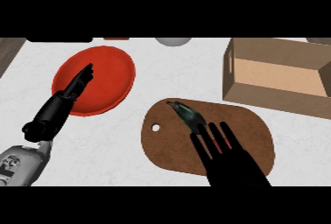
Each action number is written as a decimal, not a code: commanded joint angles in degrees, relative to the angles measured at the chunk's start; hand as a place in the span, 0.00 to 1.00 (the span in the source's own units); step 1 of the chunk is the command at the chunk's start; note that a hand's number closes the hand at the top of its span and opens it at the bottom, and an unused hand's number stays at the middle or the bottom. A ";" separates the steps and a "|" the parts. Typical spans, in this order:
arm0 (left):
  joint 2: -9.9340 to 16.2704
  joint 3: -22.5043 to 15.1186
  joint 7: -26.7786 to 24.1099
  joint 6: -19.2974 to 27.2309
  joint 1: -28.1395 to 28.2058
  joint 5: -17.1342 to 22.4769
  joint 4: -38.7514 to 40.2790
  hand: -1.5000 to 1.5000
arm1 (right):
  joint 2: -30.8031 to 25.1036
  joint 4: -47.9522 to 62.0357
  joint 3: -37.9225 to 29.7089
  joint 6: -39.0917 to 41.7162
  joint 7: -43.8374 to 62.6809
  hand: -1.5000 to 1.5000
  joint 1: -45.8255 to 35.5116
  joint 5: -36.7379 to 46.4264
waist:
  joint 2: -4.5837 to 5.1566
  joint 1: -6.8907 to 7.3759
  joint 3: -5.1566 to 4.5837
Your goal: Pick the bell pepper from the cutting board and place it in the cardboard box
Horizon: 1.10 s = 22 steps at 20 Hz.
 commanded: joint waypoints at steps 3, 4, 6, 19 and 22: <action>-4.07 -1.17 -0.57 1.65 -0.20 -4.13 1.35 0.50 | 6.77 4.92 2.32 3.99 5.90 0.00 0.96 7.13 | 0.04 -0.33 0.05; -2.01 0.70 0.03 -0.63 2.48 -1.90 -1.48 0.50 | 6.17 4.18 1.77 3.89 4.80 0.00 1.90 8.46 | -0.02 -0.06 0.07; -3.29 1.29 -4.87 -1.04 2.29 -2.92 3.69 0.50 | 9.37 7.38 2.31 5.38 4.76 0.00 1.23 9.54 | 0.12 -0.27 0.03; -5.02 6.08 -1.10 -6.56 2.31 -5.20 0.02 0.50 | 10.16 10.42 -5.02 6.32 -7.55 0.00 8.12 18.77 | 0.09 -0.16 0.08; -3.56 9.09 -1.13 -8.72 0.80 -4.11 1.05 0.50 | 10.91 16.30 -2.70 -0.73 -10.50 0.00 10.21 22.90 | 0.14 -0.11 0.09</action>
